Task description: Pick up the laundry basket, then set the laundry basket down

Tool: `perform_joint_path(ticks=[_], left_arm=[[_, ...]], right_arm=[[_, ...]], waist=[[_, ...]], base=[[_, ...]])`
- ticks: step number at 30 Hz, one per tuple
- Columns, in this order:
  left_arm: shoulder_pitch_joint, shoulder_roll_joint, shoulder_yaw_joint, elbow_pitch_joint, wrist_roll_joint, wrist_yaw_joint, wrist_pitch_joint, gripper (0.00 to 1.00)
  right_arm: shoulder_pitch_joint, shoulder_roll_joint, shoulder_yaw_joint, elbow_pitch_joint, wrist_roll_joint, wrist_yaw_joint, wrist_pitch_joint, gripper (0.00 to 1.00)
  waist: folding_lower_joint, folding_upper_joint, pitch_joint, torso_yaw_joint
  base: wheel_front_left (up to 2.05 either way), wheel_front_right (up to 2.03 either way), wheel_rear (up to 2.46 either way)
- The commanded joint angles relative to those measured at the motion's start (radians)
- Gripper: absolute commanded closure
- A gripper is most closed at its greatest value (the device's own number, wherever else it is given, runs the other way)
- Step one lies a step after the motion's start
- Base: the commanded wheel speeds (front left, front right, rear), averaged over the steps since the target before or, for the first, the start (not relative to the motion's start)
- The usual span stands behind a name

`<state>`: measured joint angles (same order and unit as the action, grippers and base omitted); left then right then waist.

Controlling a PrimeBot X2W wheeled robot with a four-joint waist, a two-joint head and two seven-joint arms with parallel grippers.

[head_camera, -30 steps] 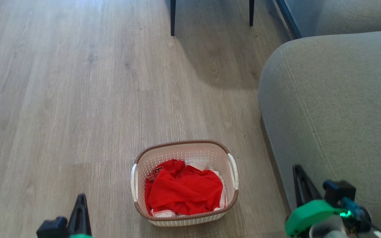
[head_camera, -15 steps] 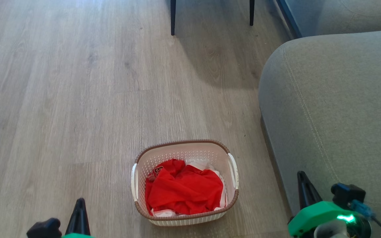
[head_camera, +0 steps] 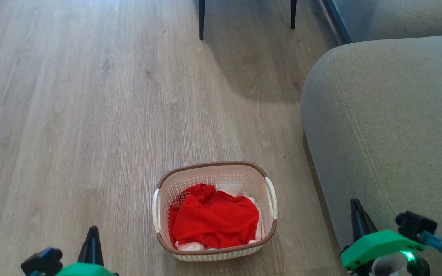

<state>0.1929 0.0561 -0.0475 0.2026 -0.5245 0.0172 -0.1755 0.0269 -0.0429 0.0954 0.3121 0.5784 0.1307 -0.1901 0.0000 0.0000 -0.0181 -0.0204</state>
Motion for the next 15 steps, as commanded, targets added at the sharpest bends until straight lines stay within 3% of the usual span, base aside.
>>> perform_joint_path(ticks=[1,15], left_arm=[[-0.057,0.002,0.026,-0.028,-0.036,-0.010,0.008,1.00],[-0.090,0.002,0.043,-0.018,-0.182,-0.029,0.045,1.00]], right_arm=[[-0.051,-0.018,-0.007,-0.036,0.038,0.000,0.008,1.00],[-0.062,-0.022,-0.027,-0.041,0.182,0.000,0.042,1.00]], waist=[[0.0000,0.0000,0.000,0.000],[0.0000,0.0000,0.003,0.003]], base=[[0.00,0.00,0.00],[0.00,0.00,0.00]])
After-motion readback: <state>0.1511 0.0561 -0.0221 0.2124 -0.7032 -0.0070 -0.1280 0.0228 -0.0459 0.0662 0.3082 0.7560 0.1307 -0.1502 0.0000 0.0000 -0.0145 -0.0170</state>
